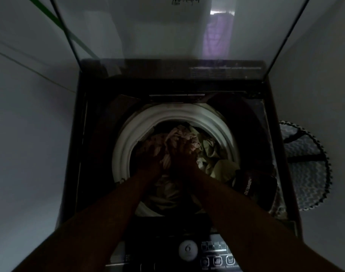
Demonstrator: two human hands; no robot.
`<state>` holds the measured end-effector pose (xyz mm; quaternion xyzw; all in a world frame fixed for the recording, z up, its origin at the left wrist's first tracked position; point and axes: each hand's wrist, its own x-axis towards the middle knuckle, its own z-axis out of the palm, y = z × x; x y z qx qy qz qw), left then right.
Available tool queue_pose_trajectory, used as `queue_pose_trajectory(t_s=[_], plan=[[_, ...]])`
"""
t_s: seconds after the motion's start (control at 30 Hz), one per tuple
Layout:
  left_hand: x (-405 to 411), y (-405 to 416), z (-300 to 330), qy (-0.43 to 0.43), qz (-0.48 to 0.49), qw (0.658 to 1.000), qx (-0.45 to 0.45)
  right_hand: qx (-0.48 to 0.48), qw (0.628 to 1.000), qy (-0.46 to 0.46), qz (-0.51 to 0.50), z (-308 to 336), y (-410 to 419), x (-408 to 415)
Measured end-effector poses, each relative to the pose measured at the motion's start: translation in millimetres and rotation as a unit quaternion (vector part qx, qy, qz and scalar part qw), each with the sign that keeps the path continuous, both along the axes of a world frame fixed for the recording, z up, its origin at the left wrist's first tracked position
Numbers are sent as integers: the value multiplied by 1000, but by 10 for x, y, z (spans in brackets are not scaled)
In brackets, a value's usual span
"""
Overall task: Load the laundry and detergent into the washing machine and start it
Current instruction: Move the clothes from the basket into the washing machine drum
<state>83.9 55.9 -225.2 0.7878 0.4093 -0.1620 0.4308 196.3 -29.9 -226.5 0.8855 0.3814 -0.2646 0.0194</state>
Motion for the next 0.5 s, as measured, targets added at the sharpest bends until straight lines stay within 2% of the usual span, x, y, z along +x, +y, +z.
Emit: queue_pose_trajectory(t_s=[0.07,0.1,0.13,0.17,0.23,0.3,0.37,0.47,0.5], plan=[[11,55,114,5,2,999,-35,20,997,68,-14,-72,57,6],[-9,89,186,1,-4,1000,-29,31,997,67,-3,-86,20,-5],[-14,117,234,-9,-23,999,-29,6,996,89,0,-23,14,-5],[5,127,292,-23,-22,998,-49,7,999,32,42,51,6,22],[32,107,344,-34,-24,997,-63,-26,993,-4,117,207,20,105],[33,99,410,-58,-53,997,-15,-49,988,2,149,383,16,161],[11,111,476,-72,-56,996,-12,-57,985,-16,163,569,3,146],[26,121,552,-42,-83,988,122,-45,982,-24,180,624,-25,128],[40,124,607,-38,-83,987,131,-40,981,-24,186,649,-51,132]])
